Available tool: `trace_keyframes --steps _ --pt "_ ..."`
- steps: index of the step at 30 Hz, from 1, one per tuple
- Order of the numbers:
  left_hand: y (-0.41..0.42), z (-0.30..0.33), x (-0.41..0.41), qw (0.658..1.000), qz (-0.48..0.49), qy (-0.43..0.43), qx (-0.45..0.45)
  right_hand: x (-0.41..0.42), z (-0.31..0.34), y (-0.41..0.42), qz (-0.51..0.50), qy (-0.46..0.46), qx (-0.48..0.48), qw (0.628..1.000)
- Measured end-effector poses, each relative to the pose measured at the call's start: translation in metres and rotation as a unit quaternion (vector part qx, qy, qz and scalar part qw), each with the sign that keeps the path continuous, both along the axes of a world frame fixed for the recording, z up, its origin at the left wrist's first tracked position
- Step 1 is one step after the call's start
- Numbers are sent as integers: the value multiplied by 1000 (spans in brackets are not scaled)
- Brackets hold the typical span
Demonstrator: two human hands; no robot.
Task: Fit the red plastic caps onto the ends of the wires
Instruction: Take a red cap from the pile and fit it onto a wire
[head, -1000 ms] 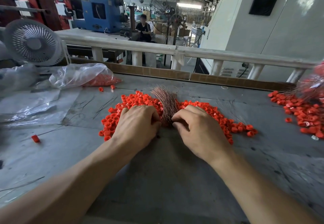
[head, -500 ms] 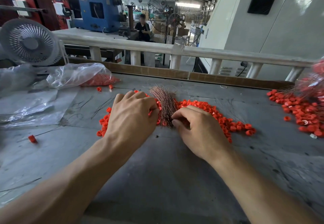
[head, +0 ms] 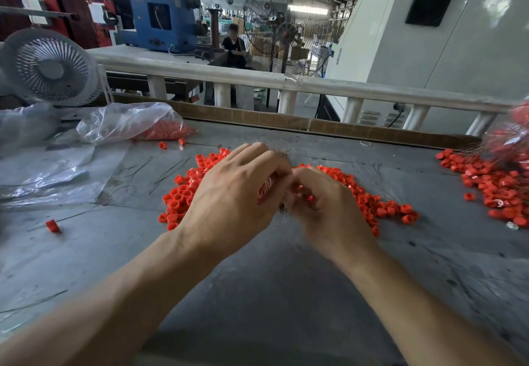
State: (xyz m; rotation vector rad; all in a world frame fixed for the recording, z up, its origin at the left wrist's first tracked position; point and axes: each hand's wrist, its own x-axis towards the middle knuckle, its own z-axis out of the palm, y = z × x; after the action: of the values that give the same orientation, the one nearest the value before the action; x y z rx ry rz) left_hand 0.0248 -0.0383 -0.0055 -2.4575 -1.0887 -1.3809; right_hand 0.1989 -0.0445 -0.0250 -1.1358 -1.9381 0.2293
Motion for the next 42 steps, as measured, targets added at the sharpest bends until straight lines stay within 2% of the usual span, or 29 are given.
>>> trace_keyframes --steps 5,10,14,19,23,28,36,42 --pt "-1 -2 0 998 -31 -52 -4 -3 2 -1 12 49 29 998" --pt "4 -7 -2 988 -31 -135 -65 1 -1 1 1 164 -32 986" --pt "14 -15 -8 982 59 -121 -131 3 2 -1 -17 285 -45 957" --pt "26 -19 -17 973 161 -35 -161 14 10 -2 -62 405 -52 911" --pt "30 -23 -21 966 198 21 -168 16 4 0 -85 392 -92 911" --pt "33 -28 -22 963 194 54 -181 10 1 0 -82 361 -128 920" --pt "39 -31 -17 959 187 107 -183 8 -2 1 -93 305 -130 939" --pt "40 -32 -17 957 189 105 -194 4 -5 1 -94 281 -122 947"
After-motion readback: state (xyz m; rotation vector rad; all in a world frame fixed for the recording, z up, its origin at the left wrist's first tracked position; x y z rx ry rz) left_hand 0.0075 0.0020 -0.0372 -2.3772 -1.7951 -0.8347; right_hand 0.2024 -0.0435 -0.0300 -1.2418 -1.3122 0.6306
